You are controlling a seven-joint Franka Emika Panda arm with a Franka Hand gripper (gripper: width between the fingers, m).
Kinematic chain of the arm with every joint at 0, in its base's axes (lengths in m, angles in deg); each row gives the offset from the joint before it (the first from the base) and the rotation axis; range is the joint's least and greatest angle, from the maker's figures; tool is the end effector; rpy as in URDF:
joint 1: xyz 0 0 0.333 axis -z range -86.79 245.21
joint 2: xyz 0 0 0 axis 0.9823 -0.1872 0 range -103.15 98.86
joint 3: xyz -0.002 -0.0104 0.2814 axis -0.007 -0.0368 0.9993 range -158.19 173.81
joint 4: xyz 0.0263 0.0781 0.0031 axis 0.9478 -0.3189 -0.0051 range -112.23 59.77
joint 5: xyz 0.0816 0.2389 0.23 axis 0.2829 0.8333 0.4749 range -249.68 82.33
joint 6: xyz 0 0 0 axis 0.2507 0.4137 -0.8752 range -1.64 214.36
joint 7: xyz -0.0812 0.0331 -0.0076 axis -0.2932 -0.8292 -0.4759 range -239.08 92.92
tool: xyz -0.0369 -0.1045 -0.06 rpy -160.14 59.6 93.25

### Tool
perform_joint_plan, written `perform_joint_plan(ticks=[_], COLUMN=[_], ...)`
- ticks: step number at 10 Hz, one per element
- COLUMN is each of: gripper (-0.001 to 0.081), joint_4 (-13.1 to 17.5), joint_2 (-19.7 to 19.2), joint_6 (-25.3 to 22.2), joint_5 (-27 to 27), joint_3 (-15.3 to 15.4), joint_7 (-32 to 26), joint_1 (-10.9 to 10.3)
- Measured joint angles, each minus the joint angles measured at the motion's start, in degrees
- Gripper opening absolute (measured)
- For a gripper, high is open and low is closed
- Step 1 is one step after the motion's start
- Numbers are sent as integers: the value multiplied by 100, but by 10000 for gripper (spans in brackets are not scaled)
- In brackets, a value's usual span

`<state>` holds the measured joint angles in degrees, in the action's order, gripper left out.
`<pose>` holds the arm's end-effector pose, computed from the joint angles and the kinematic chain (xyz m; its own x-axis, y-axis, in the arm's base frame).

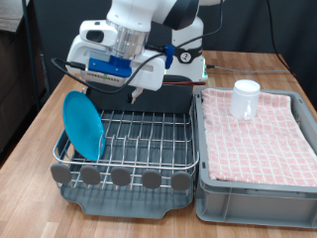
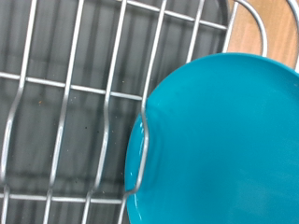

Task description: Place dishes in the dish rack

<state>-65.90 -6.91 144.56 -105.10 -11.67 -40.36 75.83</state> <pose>0.4901 -0.1409 0.3288 0.8267 -0.4908 0.2752 -0.5435 -0.8230 0.1651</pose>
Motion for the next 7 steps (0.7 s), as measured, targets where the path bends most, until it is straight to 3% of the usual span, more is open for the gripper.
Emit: perform_joint_plan(ticks=[4, 7], gripper=[802, 802], joint_4=[177, 381], joint_2=[663, 950], joint_6=[-886, -1421], joint_5=[6, 77], joint_3=[91, 207], joint_7=[-121, -198], joint_1=[-22, -52])
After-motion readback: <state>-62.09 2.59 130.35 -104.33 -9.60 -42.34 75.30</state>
